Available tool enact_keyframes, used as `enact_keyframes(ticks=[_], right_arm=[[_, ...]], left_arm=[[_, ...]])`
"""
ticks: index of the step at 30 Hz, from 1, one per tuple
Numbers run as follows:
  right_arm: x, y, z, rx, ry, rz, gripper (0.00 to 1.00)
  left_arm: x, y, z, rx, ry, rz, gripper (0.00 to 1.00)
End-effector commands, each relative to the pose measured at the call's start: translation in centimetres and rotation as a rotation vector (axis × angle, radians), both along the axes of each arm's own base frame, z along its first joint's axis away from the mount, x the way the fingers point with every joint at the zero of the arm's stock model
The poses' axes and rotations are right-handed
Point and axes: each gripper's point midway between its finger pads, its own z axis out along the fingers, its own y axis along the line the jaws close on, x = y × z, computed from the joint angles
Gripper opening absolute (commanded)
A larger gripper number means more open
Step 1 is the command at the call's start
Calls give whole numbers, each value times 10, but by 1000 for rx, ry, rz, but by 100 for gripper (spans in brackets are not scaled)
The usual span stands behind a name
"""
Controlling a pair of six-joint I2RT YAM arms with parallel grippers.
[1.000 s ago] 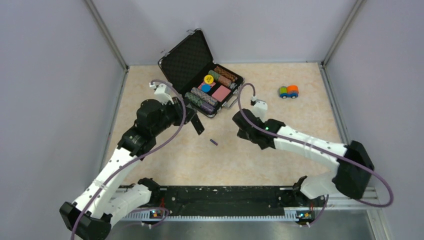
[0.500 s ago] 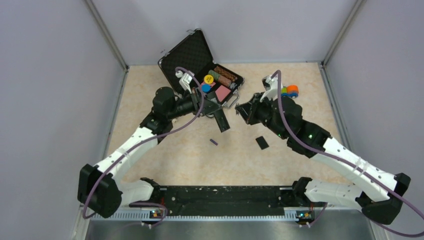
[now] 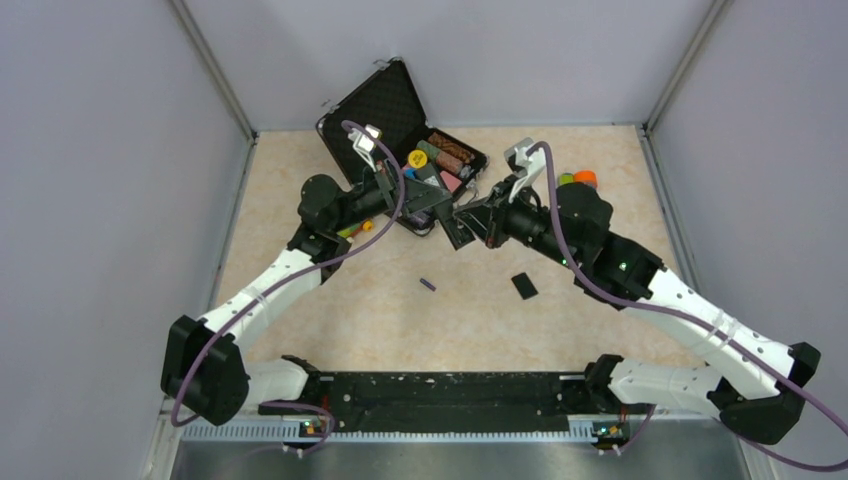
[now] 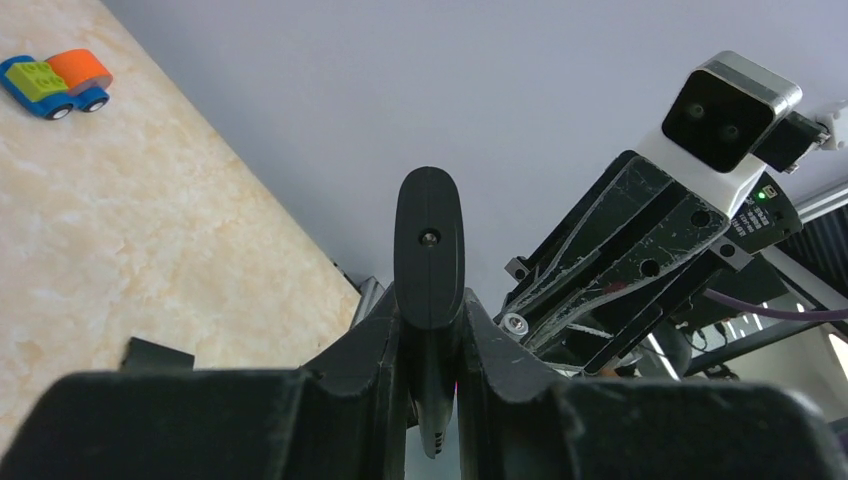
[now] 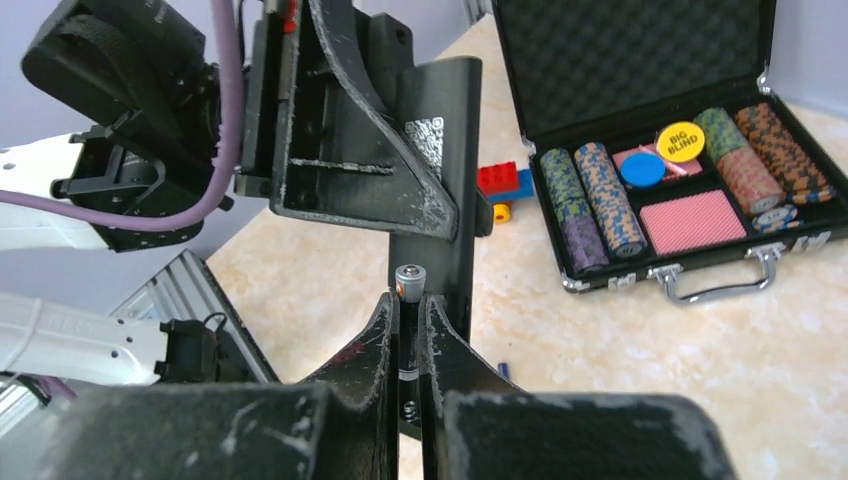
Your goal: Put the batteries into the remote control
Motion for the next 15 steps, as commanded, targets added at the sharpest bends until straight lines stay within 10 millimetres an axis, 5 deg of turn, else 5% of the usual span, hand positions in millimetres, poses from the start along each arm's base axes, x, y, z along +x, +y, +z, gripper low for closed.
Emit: enact_keyframes(ticks=[1,15], right_arm=[[-7,6,37,24,-102,54,0],[-7,15,14,-37,-85,90,0]], left_arm=[[0,2,23,-59,-15,-3,0],[13,3,17,-18,95,59,0]])
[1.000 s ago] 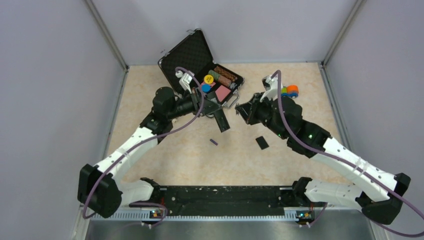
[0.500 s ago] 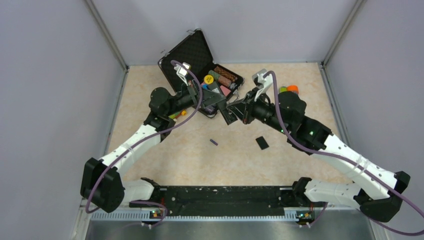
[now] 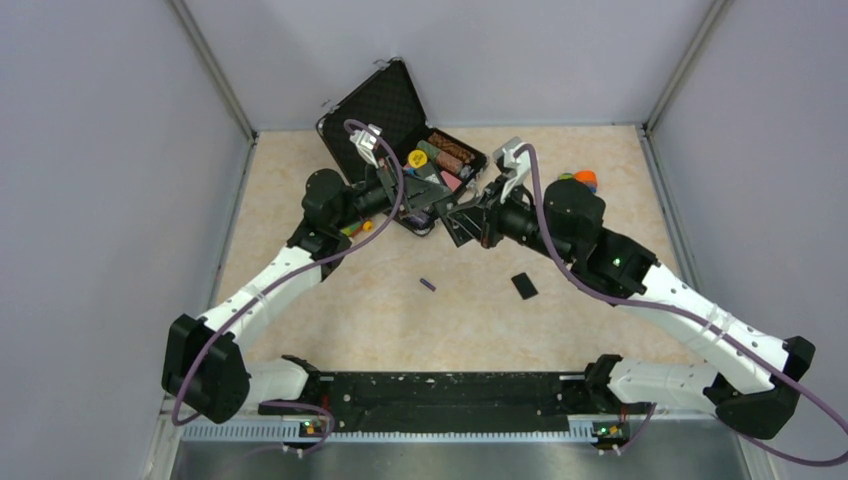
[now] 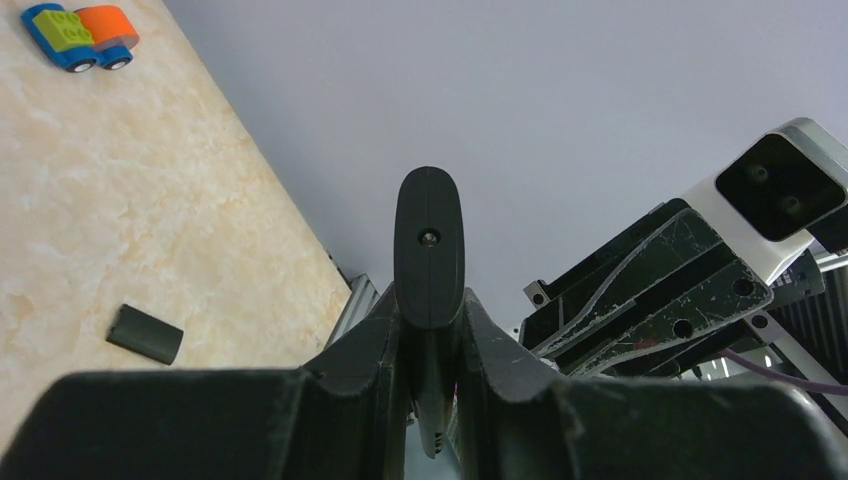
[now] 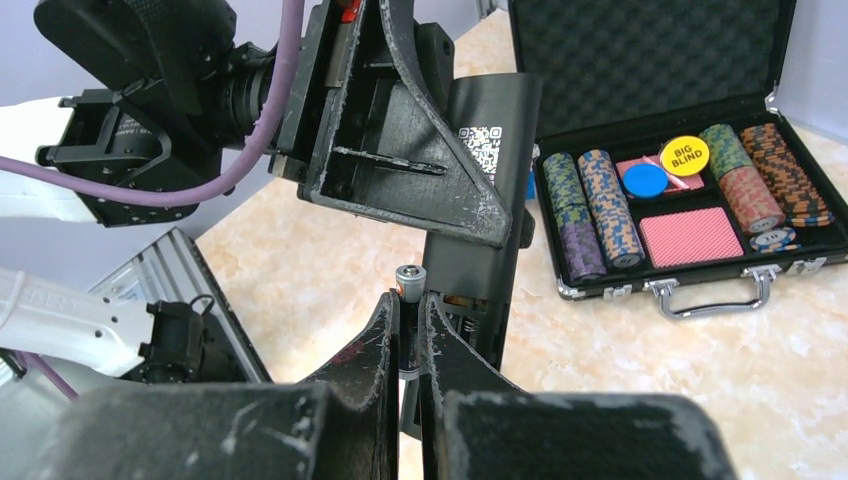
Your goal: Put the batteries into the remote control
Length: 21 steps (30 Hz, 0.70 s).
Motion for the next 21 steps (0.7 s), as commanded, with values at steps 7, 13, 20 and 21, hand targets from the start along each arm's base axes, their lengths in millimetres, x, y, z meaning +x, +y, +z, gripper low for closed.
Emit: enact_keyframes(ticks=[7,13,20,21], right_arm=[[-7,5,-6,-60,-24,49,0],[-4,0,-15,-104,-37,36,0],[-3,3,-25,-120,-28,41,0],[-3,4,-27,-123,-24,43,0]], left_arm=[[1,3,26,-19,-35,20,0],[0,1,27,-20,-40,1,0],[1,1,25,-19,-36,-2,0],[1,0,25,-19,-35,-1,0]])
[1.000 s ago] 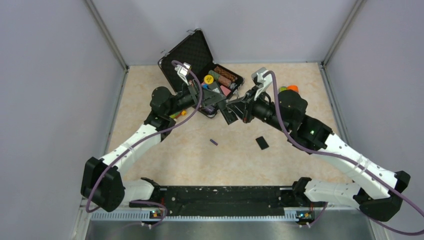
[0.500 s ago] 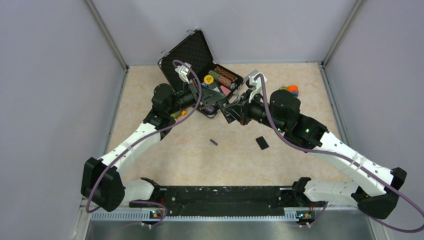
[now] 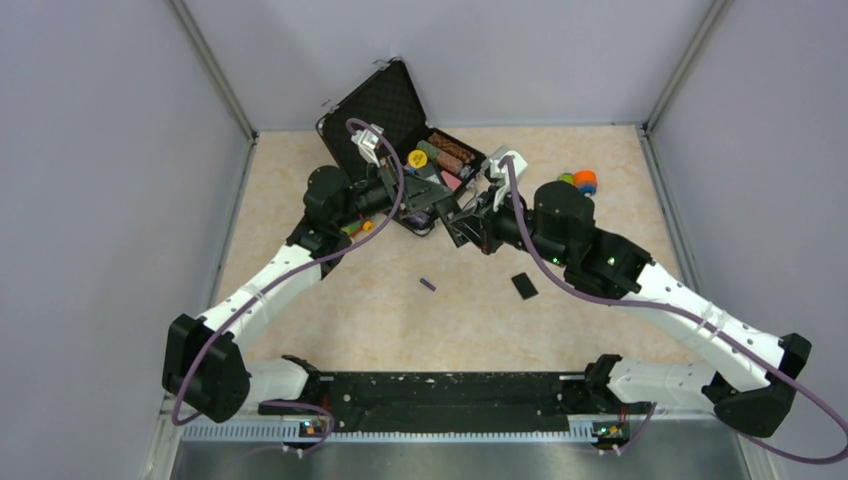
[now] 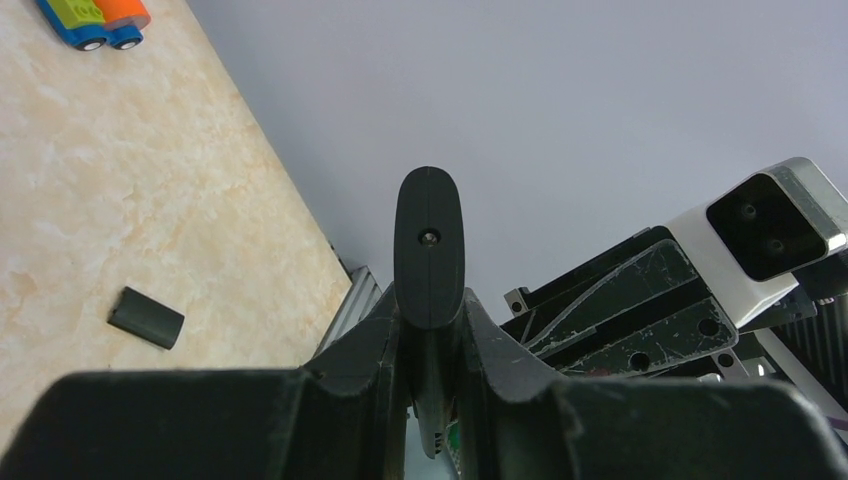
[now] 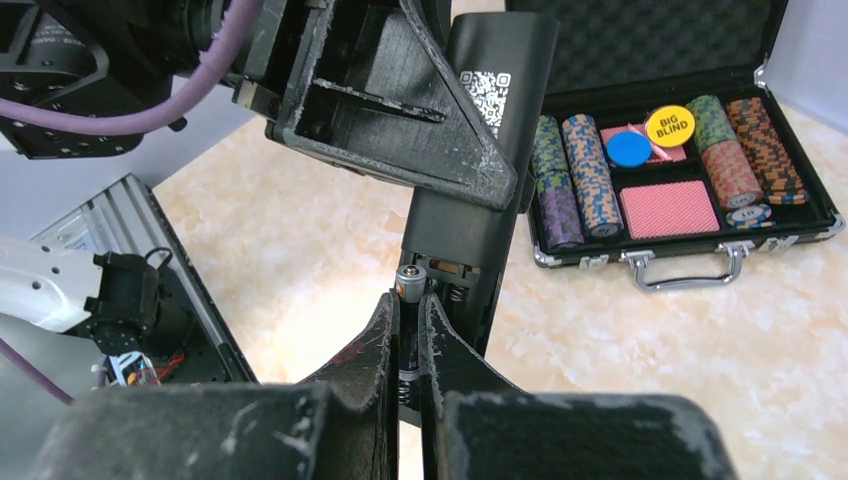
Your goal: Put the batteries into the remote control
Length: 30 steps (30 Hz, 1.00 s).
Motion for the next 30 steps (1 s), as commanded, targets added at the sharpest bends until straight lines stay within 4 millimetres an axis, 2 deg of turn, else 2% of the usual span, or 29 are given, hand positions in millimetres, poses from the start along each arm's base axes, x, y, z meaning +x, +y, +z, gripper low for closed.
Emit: enact_keyframes(ticks=[1,9,19,25,30], right_arm=[[-3,6,-4,-10,-12,25,0],[-5,3,-17,-53,-6,35,1],[0,7,-26,-66,46,10,14],[5,5,-24,-58,65,-33,24],[5,5,-14,-33,73,-45,29]], left_arm=[[-2,1,31,-46,-89,-7,0],[-5,3,34,-51,-94,-10,0],[-3,1,30,-51,-89,-10,0],[-3,1,29,-45,-89,-9,0],[-1,1,25,-35,-87,-4,0]])
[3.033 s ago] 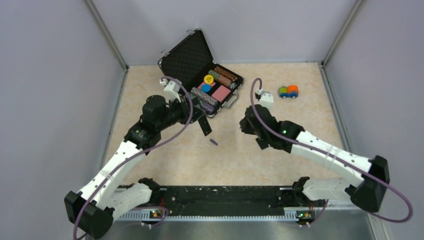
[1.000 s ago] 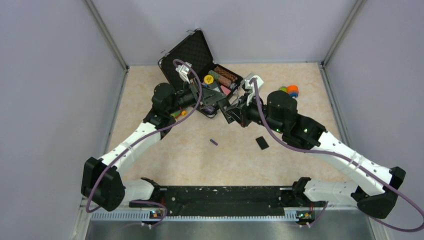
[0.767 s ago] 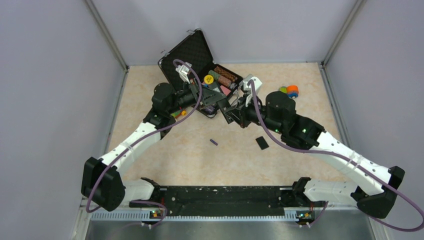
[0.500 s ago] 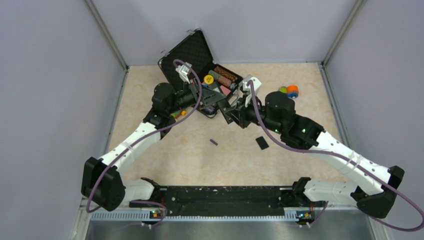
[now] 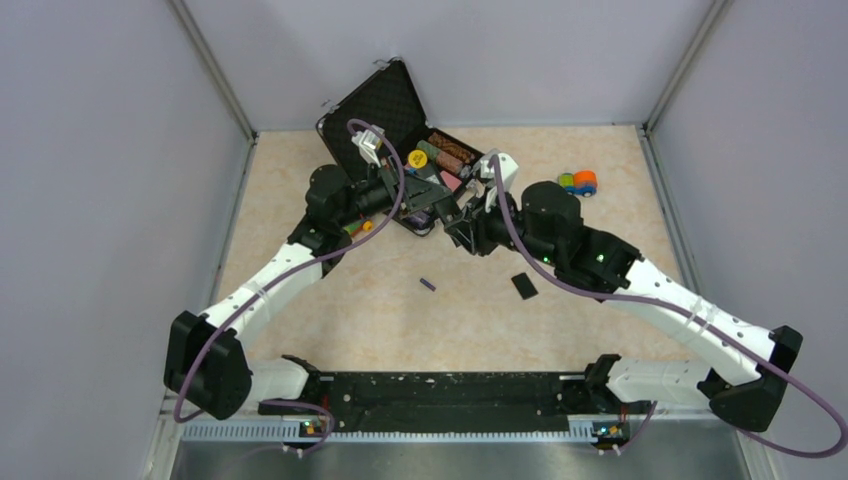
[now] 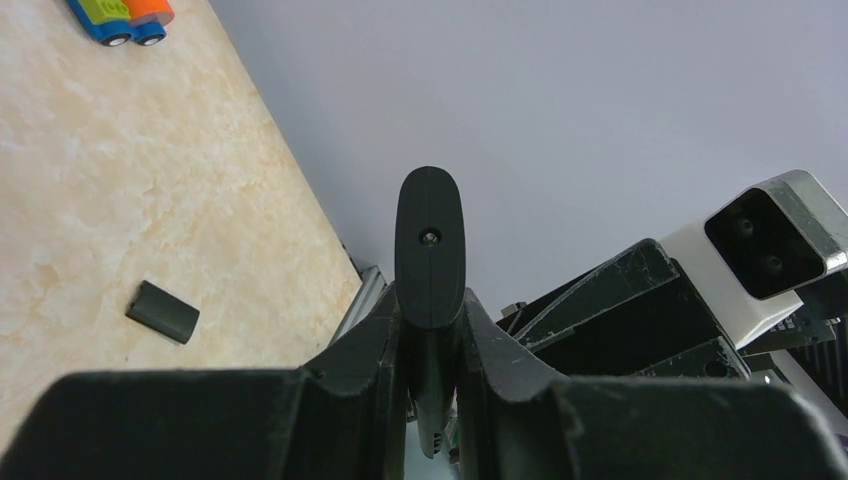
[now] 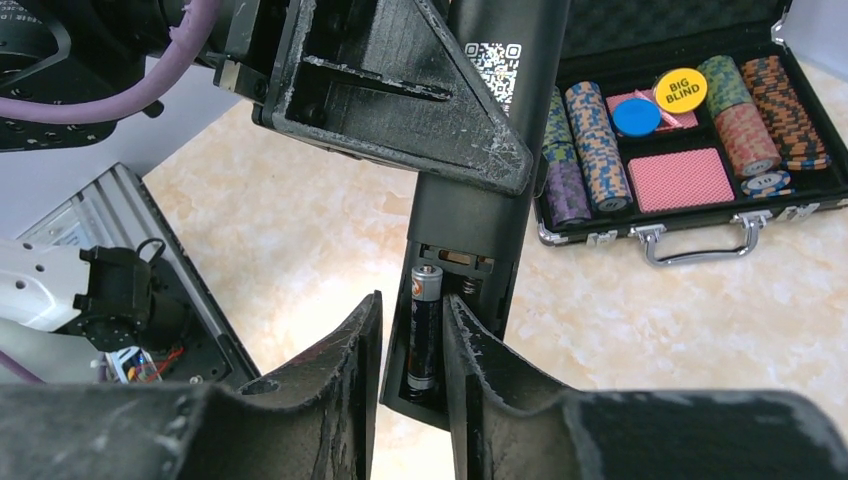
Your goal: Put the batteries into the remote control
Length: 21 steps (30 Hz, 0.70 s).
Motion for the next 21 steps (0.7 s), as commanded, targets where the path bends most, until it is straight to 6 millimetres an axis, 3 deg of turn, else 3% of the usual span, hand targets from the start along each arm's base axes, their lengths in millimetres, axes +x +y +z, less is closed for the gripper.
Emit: enact_keyframes(ticks=[1,17,21], right_arm=[[0,-1,9,6,21,-29,30],[-8,-17,53,121,38,-80,65],[-7,-28,63,182,62,-151,83]], left_arm=[[-5,1,33,-51,-105,-11,0],[-7,3,35,-31,-135,4,0],[-9,6,41,-38,-154,12,0]])
